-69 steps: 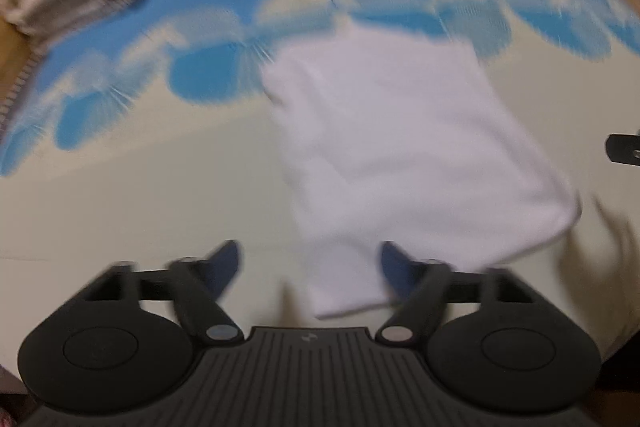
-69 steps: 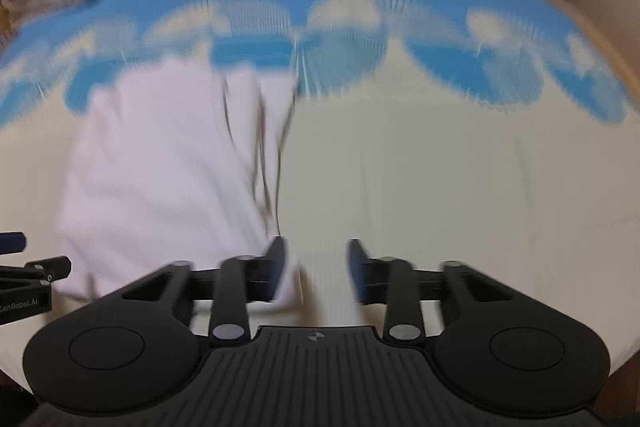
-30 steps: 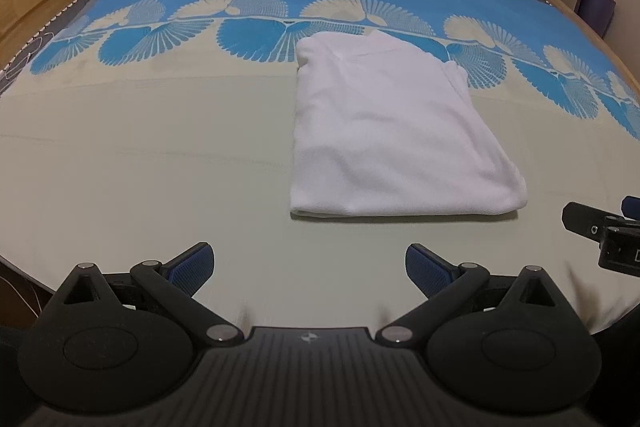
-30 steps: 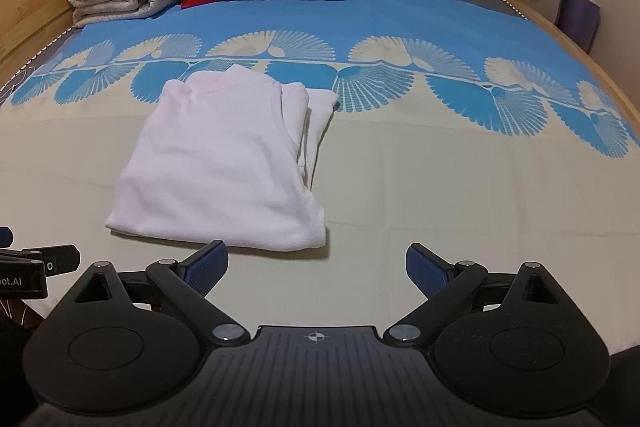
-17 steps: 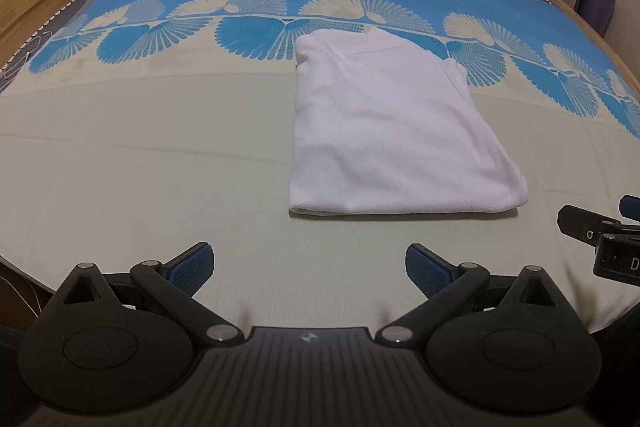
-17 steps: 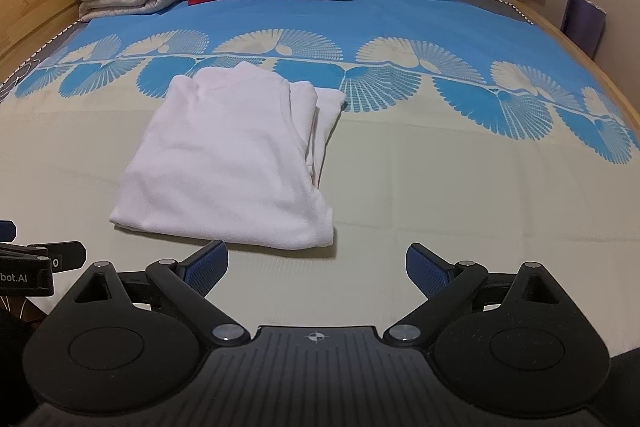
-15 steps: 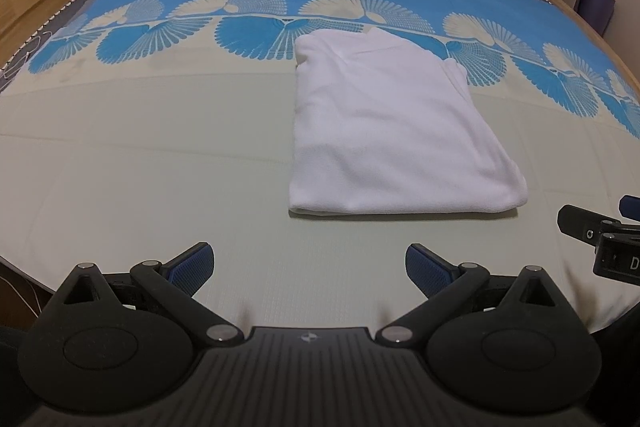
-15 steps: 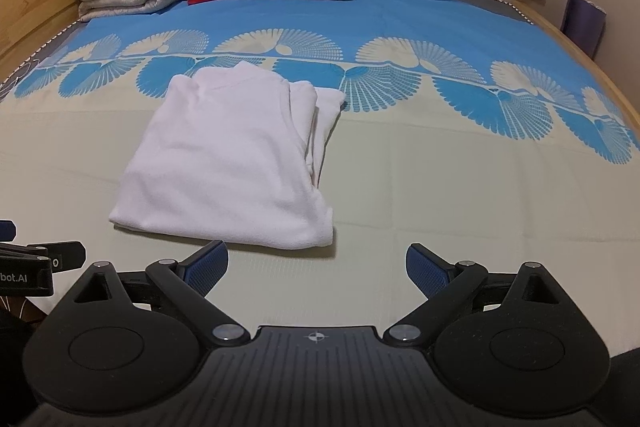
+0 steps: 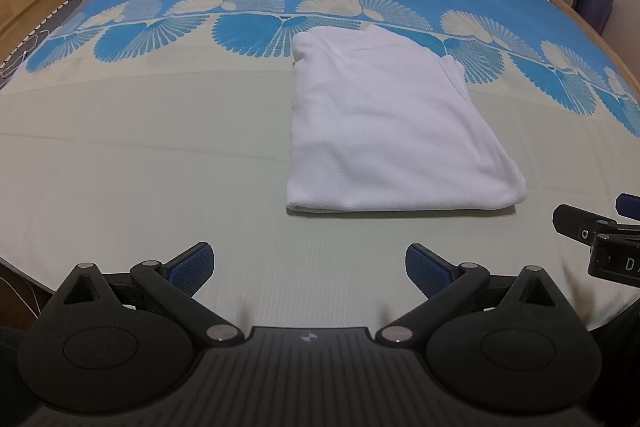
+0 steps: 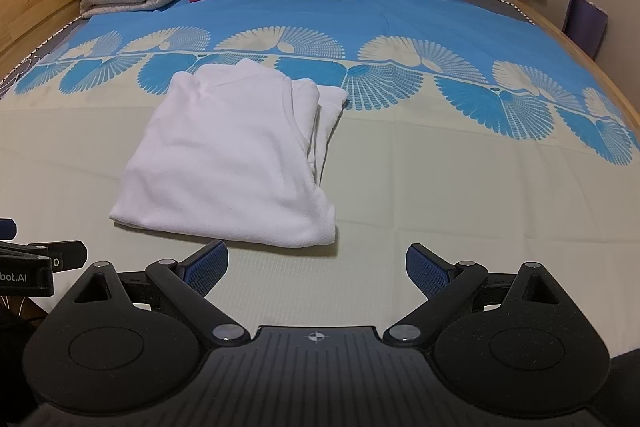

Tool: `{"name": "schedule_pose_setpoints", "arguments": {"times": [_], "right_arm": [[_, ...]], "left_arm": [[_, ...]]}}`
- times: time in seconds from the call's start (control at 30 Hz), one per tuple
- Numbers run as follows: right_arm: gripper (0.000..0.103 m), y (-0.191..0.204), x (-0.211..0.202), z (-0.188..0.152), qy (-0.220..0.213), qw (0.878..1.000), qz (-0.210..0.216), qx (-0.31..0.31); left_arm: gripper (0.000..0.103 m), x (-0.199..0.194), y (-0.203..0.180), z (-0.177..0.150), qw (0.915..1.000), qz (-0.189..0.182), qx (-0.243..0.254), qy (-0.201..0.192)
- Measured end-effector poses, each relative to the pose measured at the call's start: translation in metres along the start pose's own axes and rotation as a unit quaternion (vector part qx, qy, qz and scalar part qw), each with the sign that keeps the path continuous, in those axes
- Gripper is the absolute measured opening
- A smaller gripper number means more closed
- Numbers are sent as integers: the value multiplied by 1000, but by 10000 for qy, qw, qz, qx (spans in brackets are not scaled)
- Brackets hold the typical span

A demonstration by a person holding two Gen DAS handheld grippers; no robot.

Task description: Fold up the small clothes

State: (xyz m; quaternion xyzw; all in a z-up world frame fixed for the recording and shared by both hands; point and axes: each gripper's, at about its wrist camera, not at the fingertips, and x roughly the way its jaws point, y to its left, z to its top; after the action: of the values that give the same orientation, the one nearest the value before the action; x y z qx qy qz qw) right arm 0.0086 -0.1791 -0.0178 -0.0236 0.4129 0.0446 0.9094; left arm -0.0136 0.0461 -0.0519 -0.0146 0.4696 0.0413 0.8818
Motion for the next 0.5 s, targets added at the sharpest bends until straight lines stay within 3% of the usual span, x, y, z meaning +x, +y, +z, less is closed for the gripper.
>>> {"name": "schedule_pose_setpoints", "arguments": {"times": [0.5], "right_arm": [[96, 1, 1, 0, -1, 10000, 6, -19]], "left_arm": [[102, 0, 0, 0, 10000, -12, -13, 14]]}}
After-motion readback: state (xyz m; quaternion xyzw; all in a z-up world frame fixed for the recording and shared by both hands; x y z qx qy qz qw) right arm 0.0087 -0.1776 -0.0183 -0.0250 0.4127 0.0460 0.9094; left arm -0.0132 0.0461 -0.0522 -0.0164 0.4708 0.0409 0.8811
